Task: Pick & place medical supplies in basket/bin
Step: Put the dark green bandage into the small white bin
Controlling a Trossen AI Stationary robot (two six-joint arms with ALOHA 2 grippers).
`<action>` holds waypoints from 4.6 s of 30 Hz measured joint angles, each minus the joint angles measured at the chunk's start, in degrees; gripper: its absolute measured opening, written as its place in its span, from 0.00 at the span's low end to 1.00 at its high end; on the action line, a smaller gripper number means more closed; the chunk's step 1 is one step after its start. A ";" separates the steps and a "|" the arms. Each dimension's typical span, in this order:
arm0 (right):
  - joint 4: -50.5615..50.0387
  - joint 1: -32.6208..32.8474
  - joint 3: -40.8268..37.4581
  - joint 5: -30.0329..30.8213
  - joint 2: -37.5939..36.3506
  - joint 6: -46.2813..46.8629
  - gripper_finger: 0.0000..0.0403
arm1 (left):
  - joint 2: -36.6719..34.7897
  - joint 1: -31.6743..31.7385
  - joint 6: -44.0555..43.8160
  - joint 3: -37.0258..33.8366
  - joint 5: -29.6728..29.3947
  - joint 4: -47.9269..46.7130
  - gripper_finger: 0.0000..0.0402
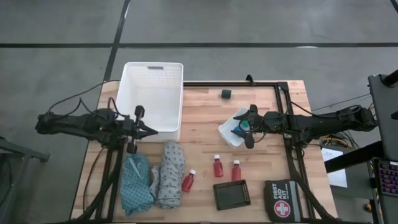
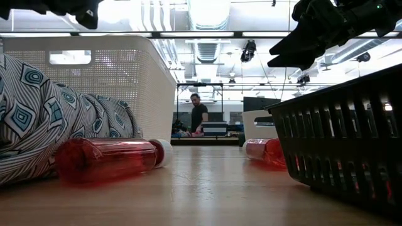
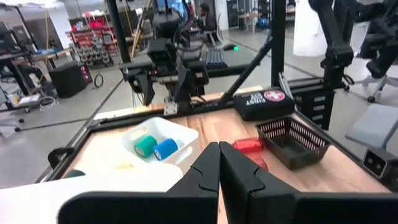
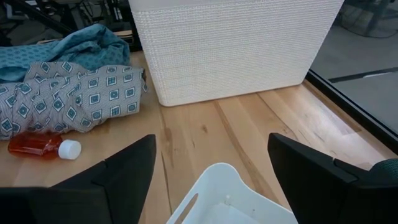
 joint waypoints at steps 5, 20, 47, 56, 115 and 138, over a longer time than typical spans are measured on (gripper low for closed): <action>0.00 -0.01 0.00 0.01 0.00 0.01 0.76 | 0.00 0.00 0.00 0.00 -0.01 -4.05 0.01; 0.00 0.00 0.00 0.01 0.00 -0.01 0.77 | -0.11 -0.04 0.24 0.32 0.00 -15.33 0.01; 1.69 -0.01 0.00 0.83 -0.02 -0.11 0.77 | -0.04 -0.02 0.20 0.04 -0.01 -14.02 0.01; -5.16 -4.31 3.24 11.78 0.08 6.87 0.75 | -0.02 0.00 0.19 0.04 -0.02 -14.02 0.01; -49.01 -40.02 57.11 -15.05 61.42 -39.44 0.77 | 0.00 -0.02 0.17 0.04 -0.02 -14.02 0.01; -43.45 -42.57 56.92 -14.62 62.99 -42.22 0.73 | 0.00 -0.02 0.17 0.04 -0.02 -14.02 0.01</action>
